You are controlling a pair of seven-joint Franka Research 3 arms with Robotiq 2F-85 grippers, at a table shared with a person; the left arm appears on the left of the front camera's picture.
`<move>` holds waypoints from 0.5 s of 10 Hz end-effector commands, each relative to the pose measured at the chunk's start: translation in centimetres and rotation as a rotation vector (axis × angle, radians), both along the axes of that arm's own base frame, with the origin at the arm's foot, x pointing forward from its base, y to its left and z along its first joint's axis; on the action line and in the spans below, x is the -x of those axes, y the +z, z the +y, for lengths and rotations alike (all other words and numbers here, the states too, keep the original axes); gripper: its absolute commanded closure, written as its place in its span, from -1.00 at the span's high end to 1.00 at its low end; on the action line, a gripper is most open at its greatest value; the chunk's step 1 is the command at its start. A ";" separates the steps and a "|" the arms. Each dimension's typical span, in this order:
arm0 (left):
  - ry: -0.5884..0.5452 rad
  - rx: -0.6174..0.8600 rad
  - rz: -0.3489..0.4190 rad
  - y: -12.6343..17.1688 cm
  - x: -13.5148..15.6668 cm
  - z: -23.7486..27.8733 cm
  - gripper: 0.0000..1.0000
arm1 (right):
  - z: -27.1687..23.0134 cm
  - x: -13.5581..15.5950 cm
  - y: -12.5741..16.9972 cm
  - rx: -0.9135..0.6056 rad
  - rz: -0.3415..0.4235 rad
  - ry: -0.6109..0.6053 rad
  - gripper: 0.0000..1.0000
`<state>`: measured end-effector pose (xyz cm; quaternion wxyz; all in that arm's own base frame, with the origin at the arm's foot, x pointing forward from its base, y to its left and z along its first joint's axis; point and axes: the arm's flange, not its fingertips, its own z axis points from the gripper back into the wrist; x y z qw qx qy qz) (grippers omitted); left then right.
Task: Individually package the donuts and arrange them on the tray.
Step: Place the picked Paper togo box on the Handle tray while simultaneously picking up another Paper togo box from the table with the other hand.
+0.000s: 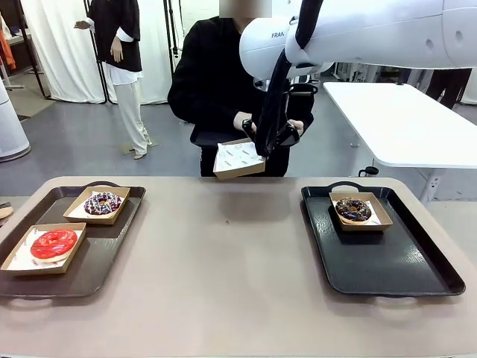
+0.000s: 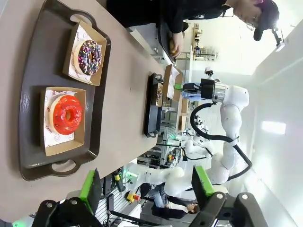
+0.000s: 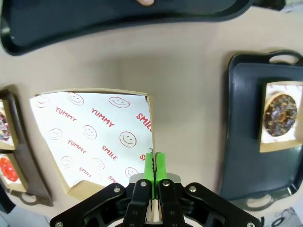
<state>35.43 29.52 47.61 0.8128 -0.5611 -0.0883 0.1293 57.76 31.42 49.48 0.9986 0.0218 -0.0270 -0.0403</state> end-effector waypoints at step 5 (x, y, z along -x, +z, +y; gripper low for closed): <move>0.007 0.001 -0.003 0.1 0.2 0.2 1.00 | 0.0 0.0 0.0 0.000 0.000 0.000 -1.00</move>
